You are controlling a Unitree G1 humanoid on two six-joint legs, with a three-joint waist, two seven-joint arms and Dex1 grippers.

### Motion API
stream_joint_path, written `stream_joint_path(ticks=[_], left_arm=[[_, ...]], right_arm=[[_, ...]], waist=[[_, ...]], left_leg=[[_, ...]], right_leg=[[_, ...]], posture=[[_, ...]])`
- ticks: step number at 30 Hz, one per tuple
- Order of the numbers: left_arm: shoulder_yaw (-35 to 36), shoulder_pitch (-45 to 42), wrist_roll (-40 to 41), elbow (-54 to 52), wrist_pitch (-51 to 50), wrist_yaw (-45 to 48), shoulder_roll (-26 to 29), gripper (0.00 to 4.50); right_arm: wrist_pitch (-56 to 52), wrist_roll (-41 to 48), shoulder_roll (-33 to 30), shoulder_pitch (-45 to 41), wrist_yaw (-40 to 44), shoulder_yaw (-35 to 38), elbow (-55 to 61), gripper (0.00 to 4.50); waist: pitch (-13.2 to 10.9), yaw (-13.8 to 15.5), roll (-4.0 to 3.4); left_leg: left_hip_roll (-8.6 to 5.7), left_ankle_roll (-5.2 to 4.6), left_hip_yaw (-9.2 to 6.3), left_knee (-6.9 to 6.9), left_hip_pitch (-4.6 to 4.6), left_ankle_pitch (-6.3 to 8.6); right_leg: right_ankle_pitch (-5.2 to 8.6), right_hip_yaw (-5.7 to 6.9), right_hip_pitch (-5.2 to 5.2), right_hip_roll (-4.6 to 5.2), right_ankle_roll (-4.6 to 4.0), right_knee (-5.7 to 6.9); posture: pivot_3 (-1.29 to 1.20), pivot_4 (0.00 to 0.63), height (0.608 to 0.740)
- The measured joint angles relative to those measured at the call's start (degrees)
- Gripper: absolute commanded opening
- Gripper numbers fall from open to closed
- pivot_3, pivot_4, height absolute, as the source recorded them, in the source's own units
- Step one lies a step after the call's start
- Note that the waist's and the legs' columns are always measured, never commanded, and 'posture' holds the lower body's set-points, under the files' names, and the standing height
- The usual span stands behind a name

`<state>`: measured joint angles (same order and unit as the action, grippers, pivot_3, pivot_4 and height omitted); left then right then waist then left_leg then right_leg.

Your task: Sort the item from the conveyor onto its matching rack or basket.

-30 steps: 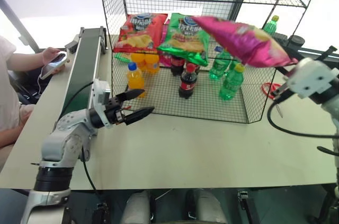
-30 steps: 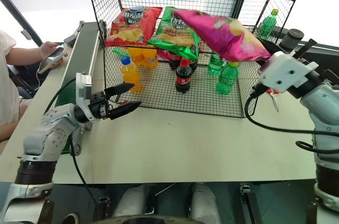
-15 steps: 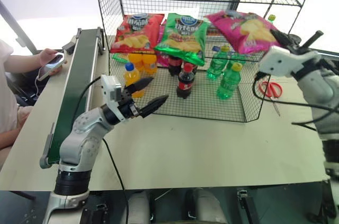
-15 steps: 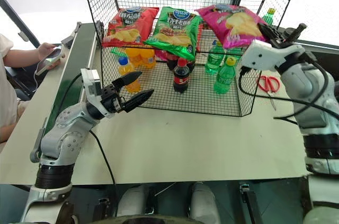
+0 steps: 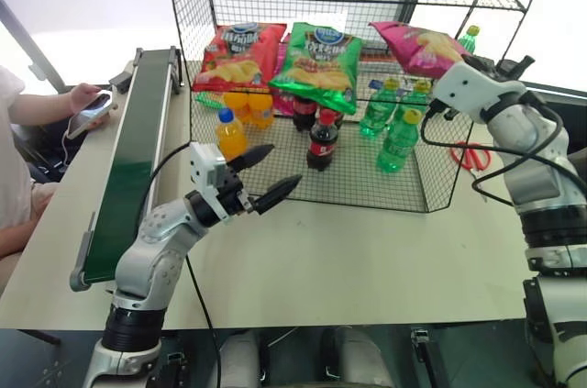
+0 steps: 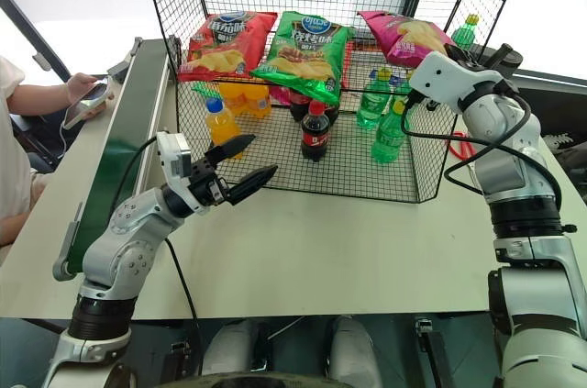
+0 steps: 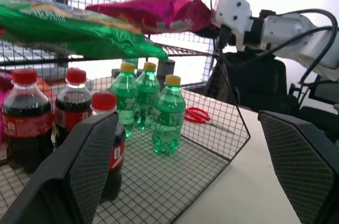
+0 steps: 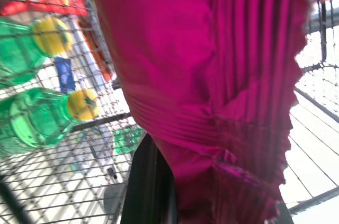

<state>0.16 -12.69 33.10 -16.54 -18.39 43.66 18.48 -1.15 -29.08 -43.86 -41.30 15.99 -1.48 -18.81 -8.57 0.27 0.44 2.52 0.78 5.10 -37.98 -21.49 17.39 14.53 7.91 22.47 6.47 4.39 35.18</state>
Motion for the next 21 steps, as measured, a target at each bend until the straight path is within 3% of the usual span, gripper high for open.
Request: stream_joint_path(ticks=[1,3,5,10,15,21], left_arm=[[-0.08,0.06,0.0,-0.13,0.01,-0.11,-0.05,4.5],[-0.2,-0.01,-0.06,-0.4,0.22,-0.27,-0.05,4.5],[-0.44,-0.5,-0.15,-0.39,0.29,-0.38,-0.07,4.5],[-0.46,-0.96,-0.22,-0.39,0.39,-0.77,-0.05,4.5],[-1.34,0.64,-0.92,-0.46,0.41,-0.85,0.03,4.5],[-1.58,0.96,-1.57,-0.47,0.49,-0.49,0.24,4.5]], right_arm=[[-0.17,0.09,0.01,0.01,0.01,-0.12,0.0,0.07],[-0.36,0.5,0.0,0.02,0.63,-0.2,0.08,1.1],[-0.92,1.38,0.02,0.06,1.98,-0.25,0.32,1.75],[-3.58,4.26,-0.37,-0.17,6.69,0.1,2.88,4.39],[-13.89,12.4,-0.39,-2.64,17.14,1.47,10.64,4.45],[-18.51,17.23,-0.39,-1.63,22.79,1.94,14.34,4.45]], waist=[[0.0,0.0,0.0],[0.0,-0.03,0.0],[0.0,-0.05,0.0],[0.0,-0.07,0.0],[0.0,-0.89,-0.01],[0.0,-0.88,-0.01]], left_leg=[[0.0,0.0,0.0,-0.01,0.0,0.0],[0.0,0.0,0.0,-0.01,0.01,0.0],[0.0,0.0,-0.01,-0.01,0.01,0.0],[0.0,0.0,0.0,0.0,0.0,0.0],[0.05,-0.03,-0.07,0.0,0.02,0.02],[0.04,-0.31,-0.06,0.0,0.0,0.17]], right_leg=[[0.0,0.0,0.0,0.0,0.0,0.0],[0.0,0.0,-0.01,0.0,0.0,0.0],[0.0,0.0,-0.01,0.0,0.0,0.01],[0.0,0.0,0.0,0.0,0.0,0.01],[0.0,0.03,-0.02,-0.03,-0.01,0.02],[-0.01,0.04,-0.01,-0.01,-0.01,0.01]], posture=[[0.0,0.15,0.74],[0.0,0.15,0.74],[0.0,0.15,0.74],[0.0,0.15,0.74],[0.0,0.15,0.74],[0.0,0.15,0.74]])
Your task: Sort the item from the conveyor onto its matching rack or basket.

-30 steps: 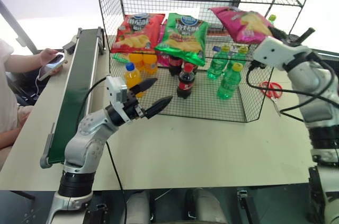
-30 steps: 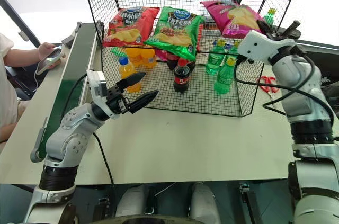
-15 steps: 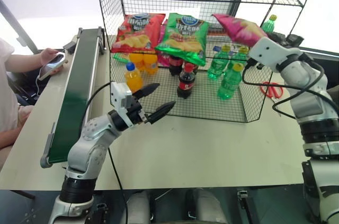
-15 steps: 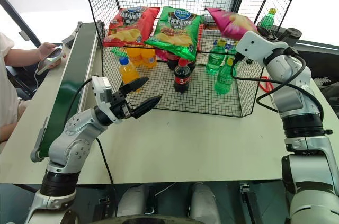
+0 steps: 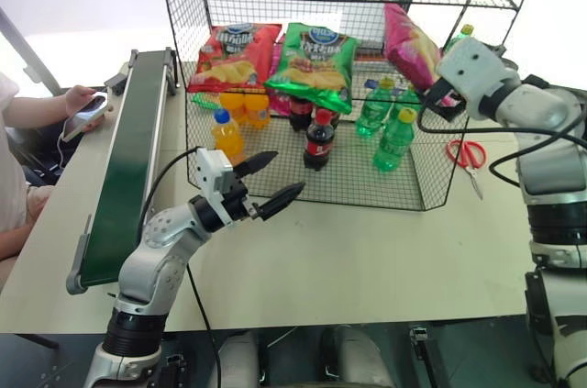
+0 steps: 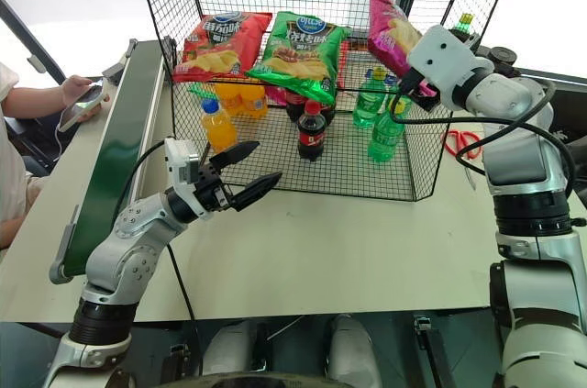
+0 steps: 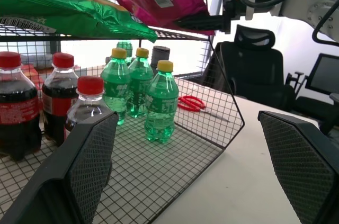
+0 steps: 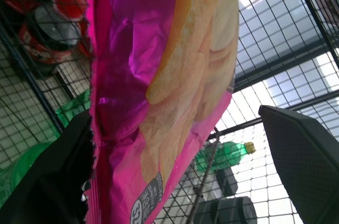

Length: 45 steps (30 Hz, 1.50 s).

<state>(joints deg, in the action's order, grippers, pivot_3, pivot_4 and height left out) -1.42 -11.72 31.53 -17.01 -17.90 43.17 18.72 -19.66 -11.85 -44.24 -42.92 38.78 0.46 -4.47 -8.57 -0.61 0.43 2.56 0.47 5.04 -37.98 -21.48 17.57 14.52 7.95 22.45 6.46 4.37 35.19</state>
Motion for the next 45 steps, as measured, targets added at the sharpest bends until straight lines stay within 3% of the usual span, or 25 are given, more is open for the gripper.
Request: stream_joint_path(ticks=[5,7,9,15,16,30,41,45], left_arm=[[-0.05,0.0,-1.06,-0.02,0.27,0.1,0.09,4.5],[-0.06,0.01,-1.13,-0.14,0.48,0.1,0.1,4.5],[-0.07,0.02,-1.16,-0.36,0.61,0.11,0.11,4.5],[-0.09,0.02,-2.16,-0.44,0.9,0.12,0.27,4.5],[-0.09,0.02,-2.2,-0.44,0.9,0.12,0.27,4.5],[-0.1,0.01,-3.09,-0.44,1.57,0.05,0.21,4.5],[-0.17,-0.28,-3.78,-0.44,2.1,0.08,-0.2,4.5],[-0.17,-0.28,-3.92,-0.44,2.17,0.12,-0.21,4.5]], right_arm=[[-1.33,2.09,0.23,2.02,0.26,0.05,2.65,4.45],[-1.32,3.58,0.42,2.92,0.47,0.16,4.26,3.95],[-0.99,4.34,0.41,3.72,1.0,0.14,5.2,3.2],[2.31,4.39,-0.08,4.54,0.12,0.02,4.9,0.23],[2.8,4.16,-0.09,4.68,-0.17,0.02,4.61,0.1],[16.7,-8.13,-6.09,6.78,-6.29,-4.81,-1.76,0.1],[18.92,-10.05,-5.43,5.57,-8.55,-4.84,-4.94,0.1],[18.87,-6.92,-4.95,6.18,-6.31,-4.27,-4.68,1.21]], waist=[[0.0,-0.01,0.0],[0.0,-0.01,0.0],[0.0,-0.01,0.0],[0.0,-0.01,0.0],[0.0,0.0,0.0],[0.0,0.11,0.0],[0.0,-0.04,0.0],[0.0,-0.03,0.0]], left_leg=[[0.0,0.02,0.01,0.0,-0.01,-0.01],[0.0,0.02,0.01,0.0,0.0,-0.01],[0.0,0.01,0.01,0.0,0.0,-0.01],[-0.01,0.02,0.01,0.0,0.0,-0.01],[-0.01,0.03,0.01,0.0,0.0,-0.02],[-0.04,0.26,0.02,-0.01,0.0,-0.15],[-0.02,0.28,0.02,-0.01,0.01,-0.16],[-0.02,0.27,0.02,-0.01,0.01,-0.16]], right_leg=[[0.0,0.0,0.01,0.0,0.0,0.0],[0.0,0.0,0.01,0.0,0.0,0.0],[0.0,0.0,0.01,0.0,0.0,0.0],[0.0,0.0,0.0,0.0,0.0,0.0],[0.0,0.0,0.0,0.0,0.0,0.0],[0.0,0.0,-0.01,0.02,0.0,-0.01],[0.0,0.0,-0.01,0.01,0.0,0.0],[0.0,0.0,-0.01,0.01,0.0,0.0]], posture=[[0.0,0.15,0.74],[0.0,0.15,0.74],[0.0,0.15,0.74],[0.0,0.15,0.74],[0.0,0.15,0.74],[0.0,0.15,0.74],[0.0,0.15,0.74],[0.0,0.15,0.74]])
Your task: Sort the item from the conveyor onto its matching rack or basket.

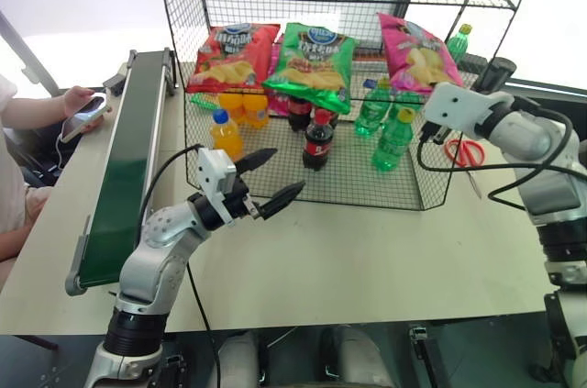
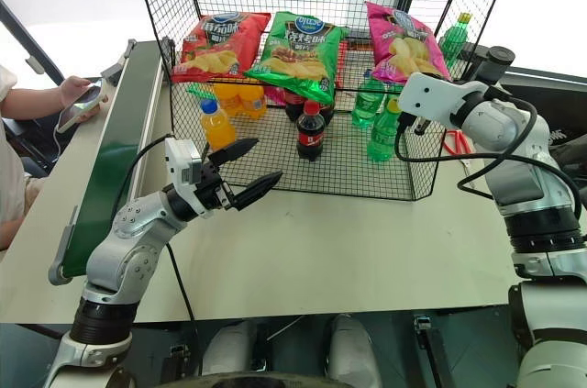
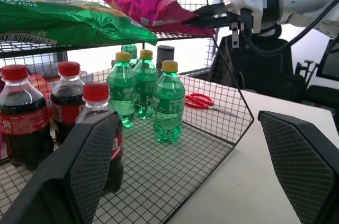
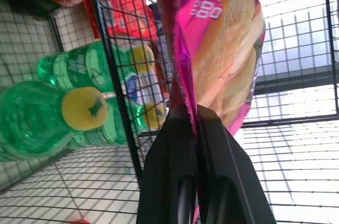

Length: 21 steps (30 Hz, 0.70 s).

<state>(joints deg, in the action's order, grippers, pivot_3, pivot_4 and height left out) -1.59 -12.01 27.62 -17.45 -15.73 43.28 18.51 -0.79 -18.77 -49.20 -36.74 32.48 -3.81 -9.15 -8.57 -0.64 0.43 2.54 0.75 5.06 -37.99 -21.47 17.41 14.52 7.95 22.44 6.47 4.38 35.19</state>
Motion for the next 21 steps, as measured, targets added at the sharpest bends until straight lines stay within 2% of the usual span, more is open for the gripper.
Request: stream_joint_path(ticks=[6,7,11,16,19,21], left_arm=[[0.0,0.0,-0.16,0.03,0.36,-0.02,-0.27,4.5],[0.01,0.0,-0.17,0.08,0.41,-0.02,-0.37,4.5],[0.08,-0.09,-0.11,0.52,0.5,0.25,-0.48,4.5],[1.06,-1.18,2.47,1.14,-0.59,-0.67,-1.74,4.5],[2.84,-2.27,7.26,0.02,-4.65,-2.41,-2.41,4.5],[2.65,-2.54,6.98,-0.91,-6.55,-4.55,-1.6,4.5]], right_arm=[[-1.95,7.28,1.05,0.81,1.83,5.13,0.77,4.21],[-2.16,8.94,1.33,1.27,2.43,6.11,1.47,4.37],[-1.1,19.22,2.91,6.8,7.51,10.57,8.48,4.37],[-1.89,38.18,5.4,15.18,16.08,16.81,21.3,4.37],[-6.16,46.17,5.52,19.13,17.34,18.94,28.17,4.37],[-9.59,49.33,5.51,21.91,16.97,19.61,31.31,4.37]], waist=[[0.0,0.02,0.0],[0.0,0.03,0.0],[0.0,0.15,0.0],[0.0,0.31,0.01],[0.0,0.33,0.02],[0.0,0.3,0.02]], left_leg=[[0.0,-0.01,-0.01,0.0,0.0,0.01],[0.0,-0.01,-0.01,0.0,0.0,0.01],[0.01,-0.1,-0.04,0.02,0.0,0.06],[0.0,-0.47,-0.08,-0.04,0.05,0.27],[0.0,-0.49,-0.11,-0.05,0.06,0.28],[0.0,-0.49,-0.13,-0.05,0.06,0.28]], right_leg=[[0.0,0.0,-0.02,0.0,0.0,-0.01],[0.0,0.01,-0.02,0.0,0.0,-0.01],[0.0,0.02,-0.03,0.0,0.0,-0.03],[-0.01,0.03,-0.13,0.03,0.0,-0.02],[-0.01,0.04,-0.15,0.04,0.0,-0.02],[-0.01,0.04,-0.15,0.04,0.0,-0.02]], posture=[[0.0,0.15,0.74],[0.0,0.15,0.74],[0.0,0.15,0.74],[0.0,0.15,0.74],[0.0,0.15,0.74],[0.0,0.15,0.74]])
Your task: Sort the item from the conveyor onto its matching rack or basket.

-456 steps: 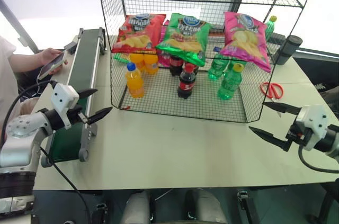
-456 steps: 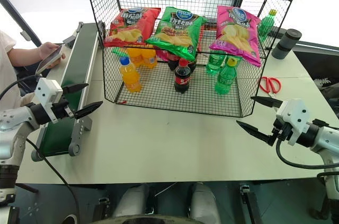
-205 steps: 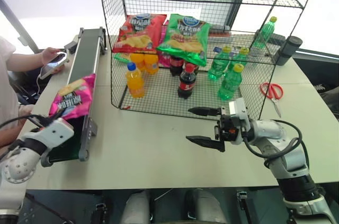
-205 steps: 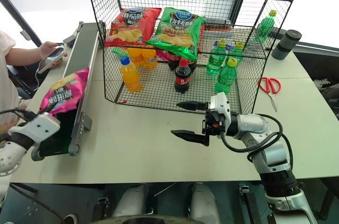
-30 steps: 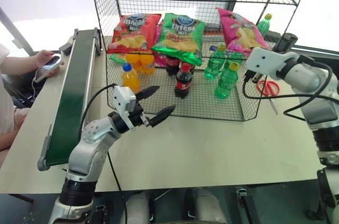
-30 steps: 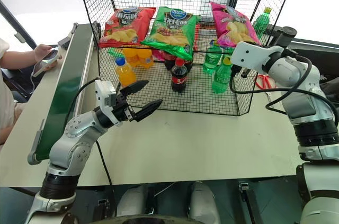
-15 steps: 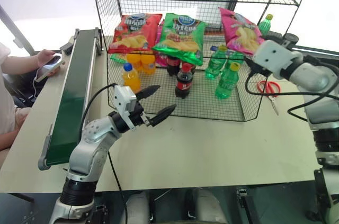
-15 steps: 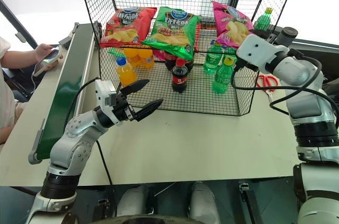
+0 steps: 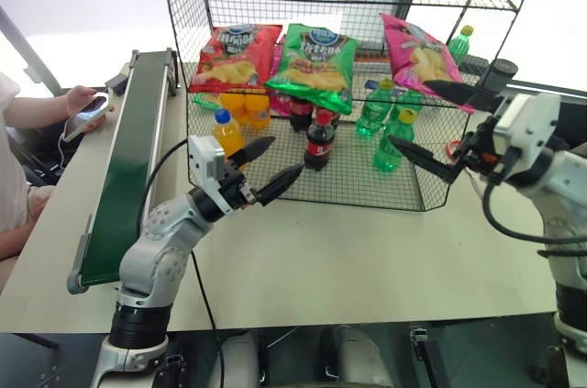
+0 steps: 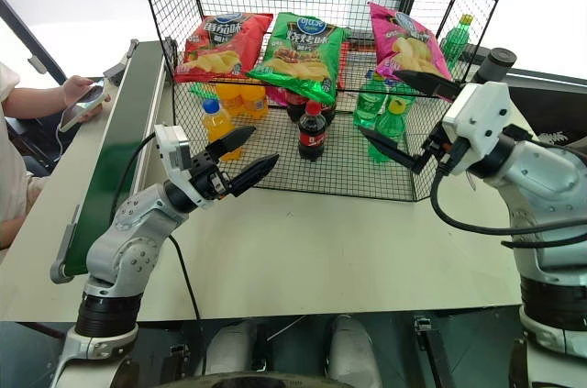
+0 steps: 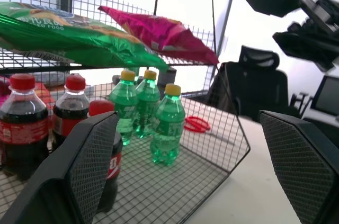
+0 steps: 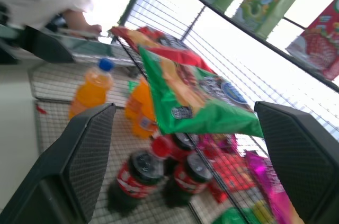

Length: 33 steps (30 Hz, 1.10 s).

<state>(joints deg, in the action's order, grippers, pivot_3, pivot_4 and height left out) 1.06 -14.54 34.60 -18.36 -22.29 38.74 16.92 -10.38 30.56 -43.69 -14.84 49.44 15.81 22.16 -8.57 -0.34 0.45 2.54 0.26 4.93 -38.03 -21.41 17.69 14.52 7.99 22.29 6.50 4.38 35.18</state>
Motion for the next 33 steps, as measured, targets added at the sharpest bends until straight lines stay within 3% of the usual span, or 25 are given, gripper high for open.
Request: stream_joint_path(ticks=[4,13,17,25,28,33], left_arm=[[-0.04,-0.43,-2.41,-0.19,-1.49,-6.04,-0.75,4.5],[-1.67,3.1,-3.45,-4.39,-4.06,-20.5,-10.66,4.5],[-1.96,3.63,-5.05,-4.41,-6.02,-24.85,-11.3,4.5],[-1.99,6.18,-2.84,-5.07,-5.8,-19.99,-9.84,4.5],[1.16,6.42,-0.65,-7.41,-6.25,-16.43,-3.62,4.5],[8.09,9.63,-0.68,-7.11,-5.75,-5.28,13.98,4.5]], right_arm=[[-3.38,1.83,0.03,1.63,-0.77,-0.92,2.6,4.37],[-4.32,0.39,2.1,-0.69,-3.11,-4.84,2.91,4.37],[-4.28,-0.4,2.14,-1.54,-3.42,-5.43,2.86,4.37],[-4.24,-1.01,2.07,0.88,-3.07,-5.56,2.5,4.37],[-4.37,-0.46,1.82,7.62,-1.39,-4.49,2.97,4.37],[-4.22,0.91,-1.91,17.38,4.06,2.61,2.86,4.37]], waist=[[0.0,-0.13,-0.01],[0.0,1.04,0.01],[0.01,1.23,0.03],[0.01,1.29,0.03],[0.03,1.14,0.03],[-0.01,1.08,-0.02]], left_leg=[[-0.01,0.0,0.01,-0.01,0.0,0.0],[-0.03,-0.02,0.02,-0.01,-0.02,0.01],[-0.04,-0.03,0.0,-0.05,-0.02,0.01],[-0.04,-0.07,-0.03,-0.03,-0.07,0.04],[-0.03,-0.08,-0.01,0.01,-0.07,0.05],[0.0,-0.08,0.02,0.02,-0.05,0.05]], right_leg=[[-0.01,-0.01,0.01,0.0,-0.01,0.01],[-0.01,-0.01,0.03,-0.01,-0.01,-0.03],[0.0,-0.01,0.0,-0.01,-0.02,-0.02],[0.0,0.02,0.03,-0.02,-0.02,-0.05],[0.01,0.01,0.08,-0.02,-0.03,-0.06],[0.02,-0.01,0.13,-0.06,-0.06,-0.04]], posture=[[0.0,0.15,0.74],[0.0,0.15,0.74],[0.0,0.15,0.74],[0.0,0.15,0.74],[0.0,0.15,0.74],[0.0,0.15,0.74]])
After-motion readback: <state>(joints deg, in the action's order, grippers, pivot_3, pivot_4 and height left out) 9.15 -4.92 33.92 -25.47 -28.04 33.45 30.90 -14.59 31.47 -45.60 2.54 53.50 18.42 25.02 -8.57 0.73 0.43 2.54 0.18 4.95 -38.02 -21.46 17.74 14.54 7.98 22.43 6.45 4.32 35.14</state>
